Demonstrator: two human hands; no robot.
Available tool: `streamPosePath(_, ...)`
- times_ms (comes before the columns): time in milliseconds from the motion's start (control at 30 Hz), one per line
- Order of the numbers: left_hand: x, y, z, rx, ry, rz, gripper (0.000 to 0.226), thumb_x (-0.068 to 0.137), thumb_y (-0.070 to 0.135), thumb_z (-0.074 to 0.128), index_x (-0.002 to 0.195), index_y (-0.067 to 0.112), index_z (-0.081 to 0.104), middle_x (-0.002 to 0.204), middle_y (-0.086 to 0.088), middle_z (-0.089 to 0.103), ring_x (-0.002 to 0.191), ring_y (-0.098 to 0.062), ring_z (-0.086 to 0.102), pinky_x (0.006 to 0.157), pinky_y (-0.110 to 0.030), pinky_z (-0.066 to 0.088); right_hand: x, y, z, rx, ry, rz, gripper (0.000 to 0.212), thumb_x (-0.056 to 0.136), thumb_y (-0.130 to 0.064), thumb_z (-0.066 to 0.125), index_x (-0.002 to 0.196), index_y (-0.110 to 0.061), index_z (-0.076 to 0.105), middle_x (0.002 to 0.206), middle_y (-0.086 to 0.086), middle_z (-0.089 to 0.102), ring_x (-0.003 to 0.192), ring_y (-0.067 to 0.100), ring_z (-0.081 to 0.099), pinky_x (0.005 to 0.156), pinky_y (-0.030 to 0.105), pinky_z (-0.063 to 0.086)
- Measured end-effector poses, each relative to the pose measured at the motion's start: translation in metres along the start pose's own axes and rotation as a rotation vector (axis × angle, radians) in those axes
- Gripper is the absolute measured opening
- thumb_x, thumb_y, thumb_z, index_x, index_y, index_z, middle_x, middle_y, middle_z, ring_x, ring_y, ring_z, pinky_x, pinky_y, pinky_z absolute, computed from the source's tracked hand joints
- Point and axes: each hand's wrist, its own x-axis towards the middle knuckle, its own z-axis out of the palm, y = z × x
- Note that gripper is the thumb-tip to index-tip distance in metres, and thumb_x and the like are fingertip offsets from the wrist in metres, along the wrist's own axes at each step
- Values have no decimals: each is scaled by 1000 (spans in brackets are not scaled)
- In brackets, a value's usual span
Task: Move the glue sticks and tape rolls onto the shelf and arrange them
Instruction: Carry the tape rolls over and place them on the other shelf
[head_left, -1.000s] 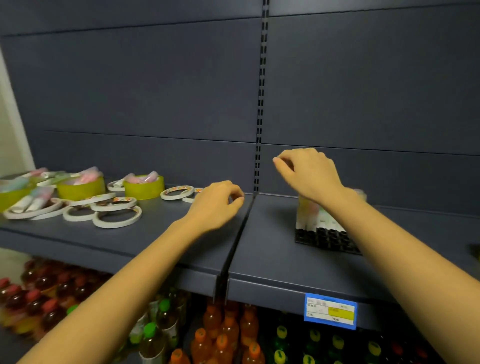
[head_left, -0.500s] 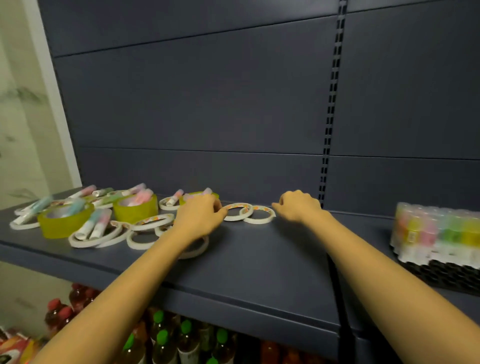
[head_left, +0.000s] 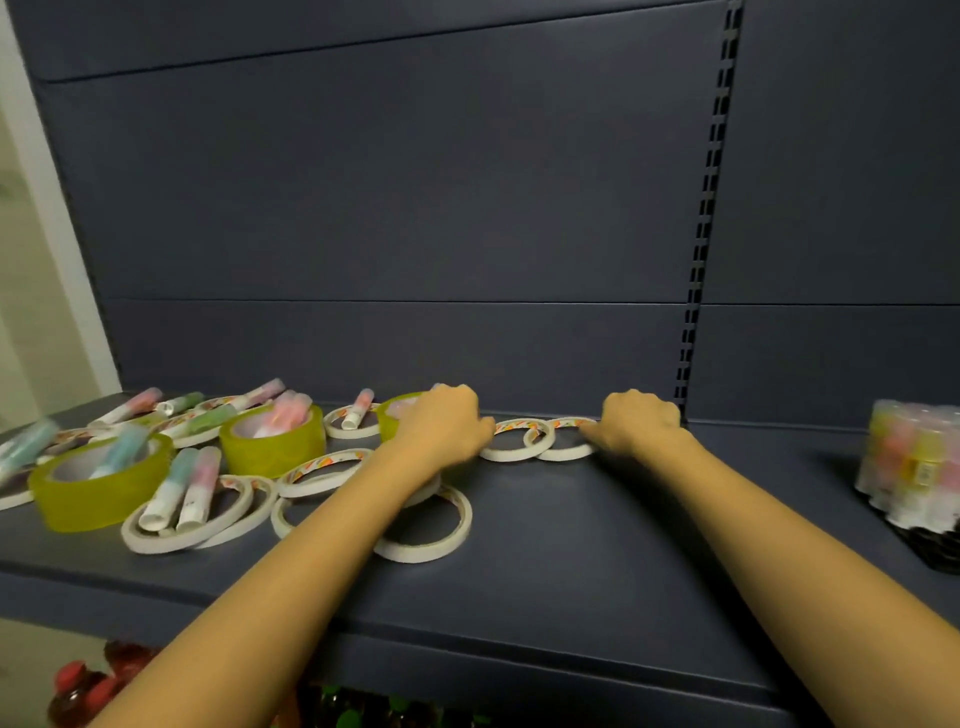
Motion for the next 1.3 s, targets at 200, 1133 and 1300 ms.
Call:
streamPosePath(200,28,25,14,126,-318,-42,48,99,38,30,123,5,55,128,-13,56,115,-28,54,93,-33,40,-17,26,-9,-59,88,32,48,90,-60,43,77,-14,48,67,0,45,74,21,51,67,30,38)
streamPosePath(1133,-44,176,-3,-129,-122,391,40,88,40,48,56,16,51,53,-1,44,56,-20,42,53,-26,32,-190,212,-47,-15,235,175,38,88,-49,47,70,-16,49,74,5,45,74,27,43,65,29,33)
streamPosePath(1300,-87,261,11,-124,-85,472,44,88,43,45,54,16,47,54,-1,44,59,-22,44,57,-27,34,-246,295,-55,-49,236,266,44,90,-50,46,78,-12,64,68,4,48,70,27,47,57,27,34)
